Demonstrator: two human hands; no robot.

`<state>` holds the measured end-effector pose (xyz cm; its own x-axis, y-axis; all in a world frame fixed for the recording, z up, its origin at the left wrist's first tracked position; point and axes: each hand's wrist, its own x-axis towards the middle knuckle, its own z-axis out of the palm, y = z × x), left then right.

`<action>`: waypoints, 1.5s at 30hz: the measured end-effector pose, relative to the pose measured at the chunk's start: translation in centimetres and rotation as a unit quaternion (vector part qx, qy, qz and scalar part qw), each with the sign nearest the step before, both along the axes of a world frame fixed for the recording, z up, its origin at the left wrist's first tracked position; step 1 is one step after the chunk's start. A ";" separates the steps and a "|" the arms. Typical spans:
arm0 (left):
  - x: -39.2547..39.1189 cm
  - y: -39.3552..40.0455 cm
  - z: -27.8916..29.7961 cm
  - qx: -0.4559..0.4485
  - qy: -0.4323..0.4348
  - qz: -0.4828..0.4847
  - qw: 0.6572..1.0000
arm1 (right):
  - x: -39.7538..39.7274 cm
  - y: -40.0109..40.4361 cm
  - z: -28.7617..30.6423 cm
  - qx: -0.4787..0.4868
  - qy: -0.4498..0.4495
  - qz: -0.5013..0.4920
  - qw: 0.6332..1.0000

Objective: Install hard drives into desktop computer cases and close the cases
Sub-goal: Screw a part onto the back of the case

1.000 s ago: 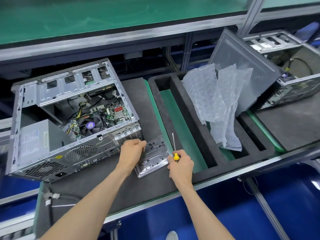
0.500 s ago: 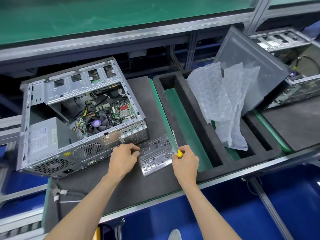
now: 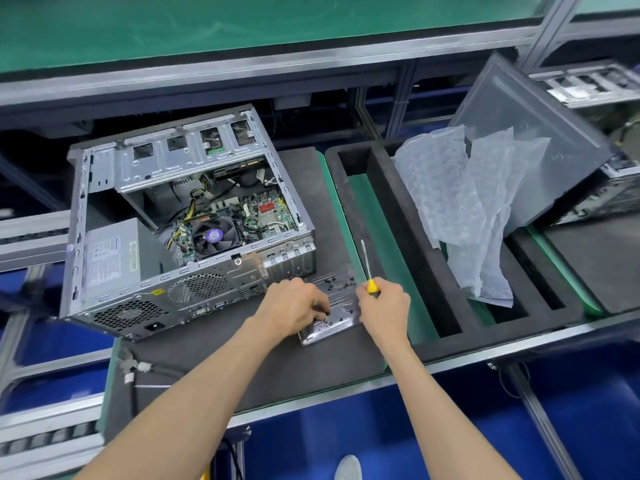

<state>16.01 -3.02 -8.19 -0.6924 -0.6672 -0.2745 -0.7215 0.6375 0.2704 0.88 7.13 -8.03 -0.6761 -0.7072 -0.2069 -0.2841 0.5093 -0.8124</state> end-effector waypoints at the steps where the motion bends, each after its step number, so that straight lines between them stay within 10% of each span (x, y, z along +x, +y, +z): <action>1: -0.1 -0.1 0.0 -0.004 -0.001 -0.005 1.000 | -0.2 0.1 -0.1 0.000 -0.007 -0.014 1.000; 10: -1.6 0.6 0.4 0.135 0.113 0.067 0.982 | -1.1 0.7 0.0 -0.001 -0.098 -0.028 0.995; 15: 0.2 1.6 0.9 0.504 0.400 0.286 0.710 | -1.1 0.8 0.2 -0.011 -0.081 -0.005 0.997; 16: 0.5 1.6 1.0 0.517 0.399 0.291 0.699 | -1.1 0.8 0.1 -0.010 -0.073 0.001 0.997; 22: 0.2 1.1 0.7 0.213 0.152 0.055 0.964 | -0.6 0.4 -0.1 0.006 -0.037 0.014 0.999; 45: 0.1 0.8 1.3 0.138 0.035 -0.060 0.988 | -0.1 0.3 0.6 0.046 -0.020 0.034 0.998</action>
<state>16.13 -2.26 -6.89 -0.7854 -0.4857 -0.3837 -0.6189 0.6126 0.4916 0.80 7.39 -7.46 -0.6170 -0.7279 -0.2992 -0.2883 0.5628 -0.7746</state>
